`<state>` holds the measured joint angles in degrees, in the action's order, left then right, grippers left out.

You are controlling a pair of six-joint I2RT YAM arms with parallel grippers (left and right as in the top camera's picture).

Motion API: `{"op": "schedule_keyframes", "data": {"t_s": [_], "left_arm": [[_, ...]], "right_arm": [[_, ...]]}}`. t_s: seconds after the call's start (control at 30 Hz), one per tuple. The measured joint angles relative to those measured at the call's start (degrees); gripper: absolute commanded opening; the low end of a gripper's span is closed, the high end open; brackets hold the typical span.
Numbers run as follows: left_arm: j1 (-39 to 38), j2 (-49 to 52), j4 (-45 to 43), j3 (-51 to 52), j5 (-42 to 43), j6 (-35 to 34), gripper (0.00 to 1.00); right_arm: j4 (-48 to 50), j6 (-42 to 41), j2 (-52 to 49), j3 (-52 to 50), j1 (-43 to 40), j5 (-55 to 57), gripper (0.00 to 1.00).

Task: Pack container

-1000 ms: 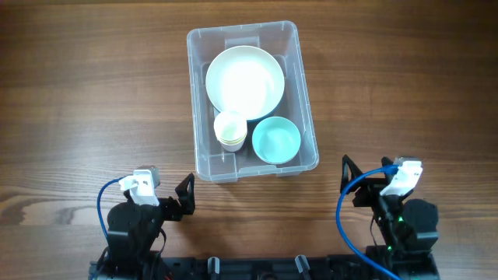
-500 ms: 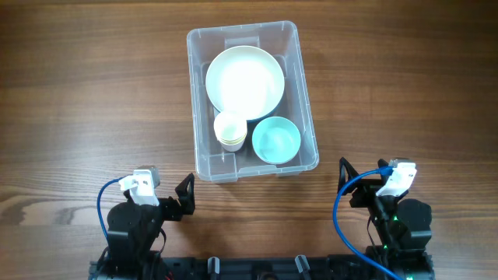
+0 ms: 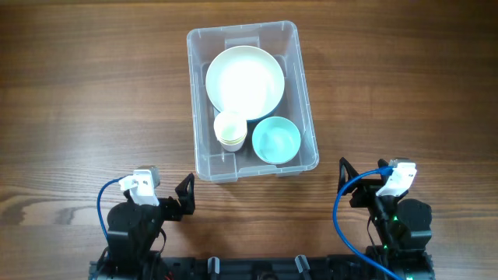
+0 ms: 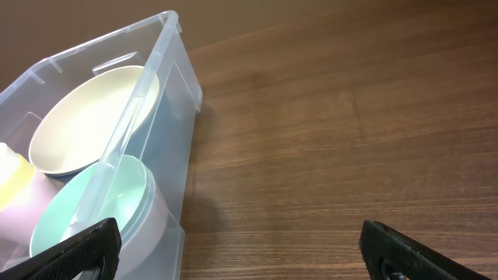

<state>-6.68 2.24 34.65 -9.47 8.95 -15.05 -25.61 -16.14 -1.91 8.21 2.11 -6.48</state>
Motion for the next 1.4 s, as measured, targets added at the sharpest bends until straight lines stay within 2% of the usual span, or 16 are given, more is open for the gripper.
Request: {"op": "schedule_keyframes", "data": {"t_s": [1.4], "left_arm": [[0.0,0.0,0.0,0.0,0.0,0.0,1.00]], "right_arm": [[0.0,0.0,0.0,0.0,0.0,-0.2,1.00]]}}
